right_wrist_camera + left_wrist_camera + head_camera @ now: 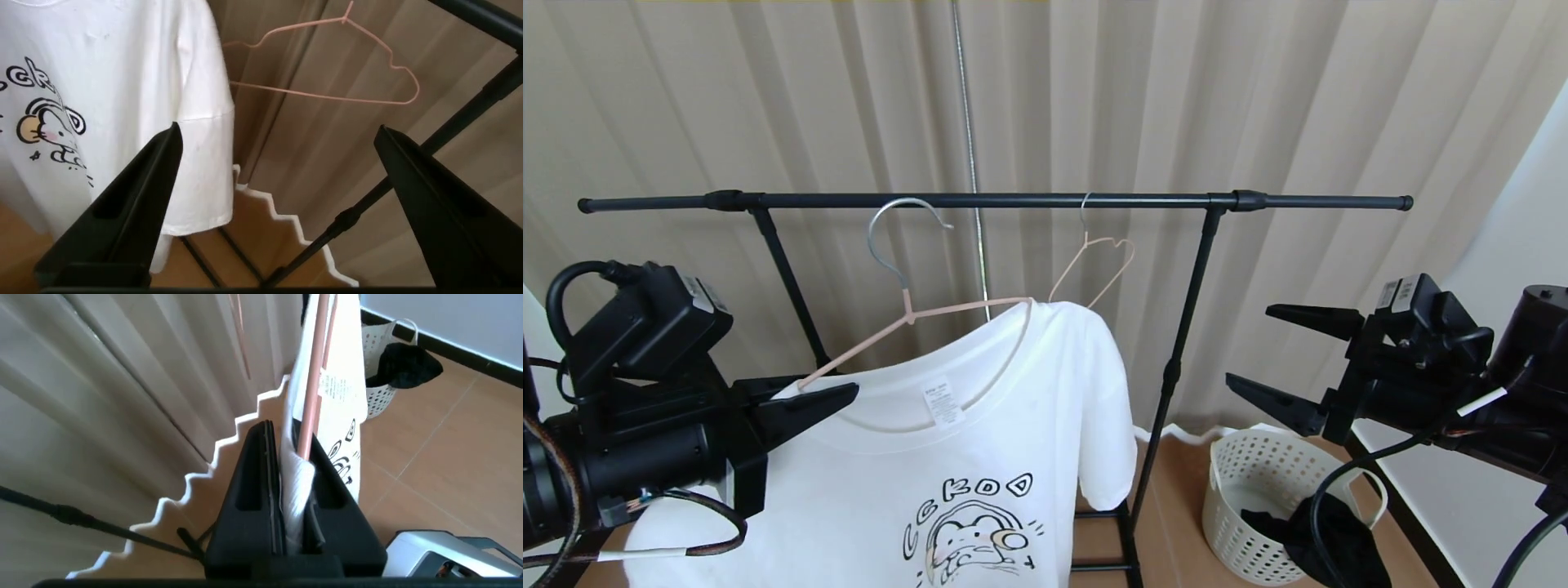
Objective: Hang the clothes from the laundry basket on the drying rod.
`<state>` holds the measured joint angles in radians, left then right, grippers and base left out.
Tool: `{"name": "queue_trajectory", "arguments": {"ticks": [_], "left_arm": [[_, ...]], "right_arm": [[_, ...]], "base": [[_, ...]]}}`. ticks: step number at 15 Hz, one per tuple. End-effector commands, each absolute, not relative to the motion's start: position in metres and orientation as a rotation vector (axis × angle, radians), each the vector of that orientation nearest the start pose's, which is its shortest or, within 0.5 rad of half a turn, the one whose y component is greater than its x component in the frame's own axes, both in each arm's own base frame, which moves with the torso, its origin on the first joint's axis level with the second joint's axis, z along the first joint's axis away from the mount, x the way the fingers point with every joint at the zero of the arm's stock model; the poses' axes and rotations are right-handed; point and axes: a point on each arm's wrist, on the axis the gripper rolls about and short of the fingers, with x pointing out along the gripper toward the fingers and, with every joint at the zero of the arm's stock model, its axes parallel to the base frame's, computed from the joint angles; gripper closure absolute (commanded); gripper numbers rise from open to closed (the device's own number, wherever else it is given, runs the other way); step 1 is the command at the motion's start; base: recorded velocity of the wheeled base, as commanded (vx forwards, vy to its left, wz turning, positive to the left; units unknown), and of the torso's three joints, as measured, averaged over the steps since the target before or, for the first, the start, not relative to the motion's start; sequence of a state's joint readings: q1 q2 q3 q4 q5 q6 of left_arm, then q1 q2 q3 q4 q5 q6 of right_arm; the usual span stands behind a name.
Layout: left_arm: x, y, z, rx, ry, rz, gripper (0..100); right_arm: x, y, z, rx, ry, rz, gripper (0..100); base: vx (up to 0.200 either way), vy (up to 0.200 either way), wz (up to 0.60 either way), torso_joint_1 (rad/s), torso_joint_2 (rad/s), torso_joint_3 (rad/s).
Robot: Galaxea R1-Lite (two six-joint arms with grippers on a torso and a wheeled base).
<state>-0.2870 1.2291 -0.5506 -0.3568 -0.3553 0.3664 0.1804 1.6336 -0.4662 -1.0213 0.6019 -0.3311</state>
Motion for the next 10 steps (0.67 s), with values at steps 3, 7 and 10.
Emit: {"name": "queue_trajectory", "arguments": {"ticks": [3, 7, 10], "left_arm": [[0.179, -0.054, 0.186, 0.332, 0.280, -0.664, 100], [0.189, -0.057, 0.155, 0.330, 0.421, -0.682, 100], [0.199, -0.058, 0.136, 0.335, 0.516, -0.659, 100]], "right_arm": [[0.249, 0.059, 0.153, -0.282, 0.019, 0.796, 0], [0.250, 0.059, 0.153, -0.282, 0.021, 0.795, 0], [0.250, 0.059, 0.152, -0.282, 0.022, 0.795, 0]], "base": [[0.000, 0.000, 0.00, 0.000, 0.00, 0.000], [0.000, 0.000, 0.00, 0.000, 0.00, 0.000], [0.000, 0.000, 0.00, 0.000, 0.00, 0.000]]}}
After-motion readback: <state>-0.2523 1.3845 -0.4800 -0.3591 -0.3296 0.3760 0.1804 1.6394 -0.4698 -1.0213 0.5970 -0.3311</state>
